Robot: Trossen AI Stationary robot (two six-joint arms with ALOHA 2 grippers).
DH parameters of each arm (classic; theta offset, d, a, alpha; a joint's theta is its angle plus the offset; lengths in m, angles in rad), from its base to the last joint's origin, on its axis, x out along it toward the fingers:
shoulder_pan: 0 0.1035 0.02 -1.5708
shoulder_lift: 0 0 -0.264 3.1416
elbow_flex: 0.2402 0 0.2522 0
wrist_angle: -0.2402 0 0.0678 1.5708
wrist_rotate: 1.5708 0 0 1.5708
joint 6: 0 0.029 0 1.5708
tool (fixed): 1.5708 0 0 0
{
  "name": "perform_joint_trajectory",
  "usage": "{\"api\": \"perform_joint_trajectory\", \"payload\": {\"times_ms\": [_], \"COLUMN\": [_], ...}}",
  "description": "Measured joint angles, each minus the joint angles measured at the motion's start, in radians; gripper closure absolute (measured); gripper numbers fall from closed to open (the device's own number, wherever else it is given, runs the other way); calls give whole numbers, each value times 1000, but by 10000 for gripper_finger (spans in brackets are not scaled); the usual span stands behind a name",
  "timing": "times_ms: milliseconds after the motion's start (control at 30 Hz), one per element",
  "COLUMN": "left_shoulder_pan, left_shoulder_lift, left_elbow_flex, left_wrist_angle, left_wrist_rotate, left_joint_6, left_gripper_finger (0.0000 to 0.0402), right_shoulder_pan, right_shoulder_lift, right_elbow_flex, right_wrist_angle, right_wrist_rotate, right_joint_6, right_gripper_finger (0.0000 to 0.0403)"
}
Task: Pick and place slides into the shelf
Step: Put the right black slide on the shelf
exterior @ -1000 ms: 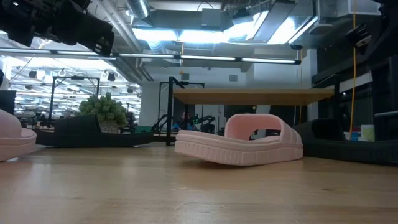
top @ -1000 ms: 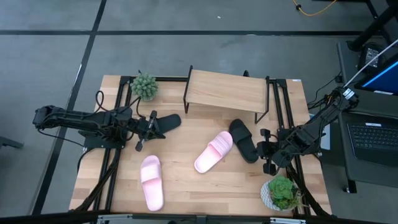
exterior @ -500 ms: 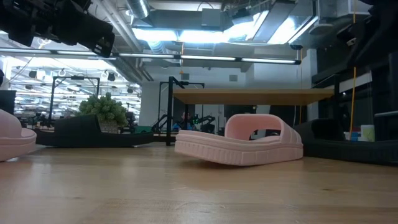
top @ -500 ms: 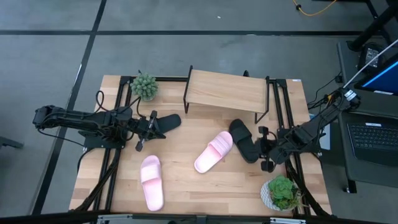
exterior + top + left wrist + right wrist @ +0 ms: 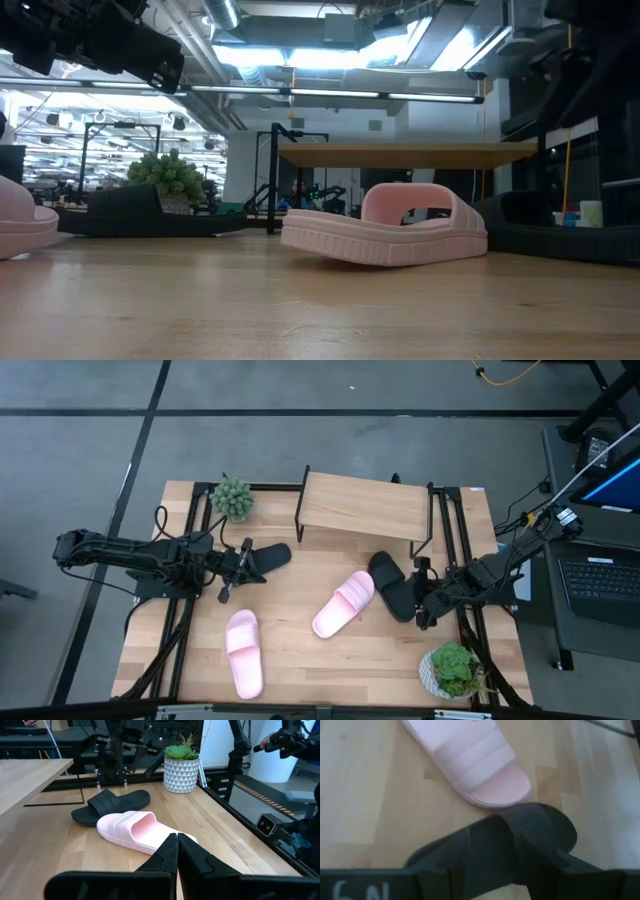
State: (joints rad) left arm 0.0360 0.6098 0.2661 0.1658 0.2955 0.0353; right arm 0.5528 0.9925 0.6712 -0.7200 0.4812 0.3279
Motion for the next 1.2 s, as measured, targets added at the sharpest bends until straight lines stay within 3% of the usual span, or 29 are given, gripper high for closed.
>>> {"api": "perform_joint_trajectory", "payload": {"times_ms": [433, 733, 1200], "left_shoulder_pan": [0, 0, 0], "left_shoulder_lift": [0, 0, 0], "left_elbow_flex": [0, 0, 0], "left_wrist_angle": [-7, -19, -20], "left_wrist_rotate": [0, 0, 0], "left_joint_6": [0, 1, 1], "left_gripper_finger": [402, 401, 402], "right_shoulder_pan": [-21, -21, -82], "right_shoulder_lift": [147, 167, 330], "right_elbow_flex": [0, 0, 0], "right_wrist_angle": [8, 20, 31], "right_wrist_rotate": [1, 61, 134], "right_joint_6": [-46, -46, -45], "right_gripper_finger": [243, 243, 244]}}
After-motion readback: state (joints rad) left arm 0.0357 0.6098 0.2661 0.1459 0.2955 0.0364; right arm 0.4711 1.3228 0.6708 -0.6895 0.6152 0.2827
